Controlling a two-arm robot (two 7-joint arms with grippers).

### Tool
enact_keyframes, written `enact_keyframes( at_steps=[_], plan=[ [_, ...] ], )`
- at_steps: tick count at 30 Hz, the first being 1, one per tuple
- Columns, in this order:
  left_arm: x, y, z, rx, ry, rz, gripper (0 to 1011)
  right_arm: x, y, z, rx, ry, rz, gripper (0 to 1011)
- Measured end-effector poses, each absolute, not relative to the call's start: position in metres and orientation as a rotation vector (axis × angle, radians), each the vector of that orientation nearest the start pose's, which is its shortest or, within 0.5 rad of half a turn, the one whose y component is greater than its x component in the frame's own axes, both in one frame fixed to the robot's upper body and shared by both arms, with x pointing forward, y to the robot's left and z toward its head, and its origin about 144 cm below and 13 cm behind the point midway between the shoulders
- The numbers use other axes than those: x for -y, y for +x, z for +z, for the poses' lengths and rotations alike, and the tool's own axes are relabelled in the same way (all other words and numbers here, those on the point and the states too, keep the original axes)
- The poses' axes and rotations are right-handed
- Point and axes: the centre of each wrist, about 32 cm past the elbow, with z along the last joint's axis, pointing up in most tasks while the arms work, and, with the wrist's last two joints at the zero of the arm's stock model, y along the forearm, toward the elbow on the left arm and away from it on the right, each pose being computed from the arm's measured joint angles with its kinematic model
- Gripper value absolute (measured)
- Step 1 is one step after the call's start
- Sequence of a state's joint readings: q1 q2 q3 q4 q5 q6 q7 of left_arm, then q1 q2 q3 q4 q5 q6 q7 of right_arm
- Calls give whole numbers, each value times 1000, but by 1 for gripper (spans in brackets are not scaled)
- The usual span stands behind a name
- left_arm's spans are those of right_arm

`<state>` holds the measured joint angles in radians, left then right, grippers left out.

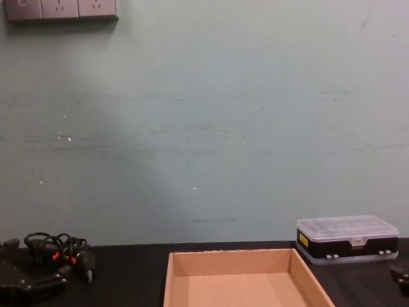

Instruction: Use one hand to pick up the angle iron from the table and place it into the box.

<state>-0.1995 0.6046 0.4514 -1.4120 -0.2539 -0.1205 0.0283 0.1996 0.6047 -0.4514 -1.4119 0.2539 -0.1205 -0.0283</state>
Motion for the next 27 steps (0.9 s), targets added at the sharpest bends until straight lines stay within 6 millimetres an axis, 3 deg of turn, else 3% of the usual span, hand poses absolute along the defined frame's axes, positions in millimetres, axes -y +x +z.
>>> enact_keyframes(
  at_steps=[27],
  plan=[
    [-310, 489, 1140, 285, 304, 1248, 1000, 310, 489, 1140, 285, -304, -1248, 1004]
  ],
)
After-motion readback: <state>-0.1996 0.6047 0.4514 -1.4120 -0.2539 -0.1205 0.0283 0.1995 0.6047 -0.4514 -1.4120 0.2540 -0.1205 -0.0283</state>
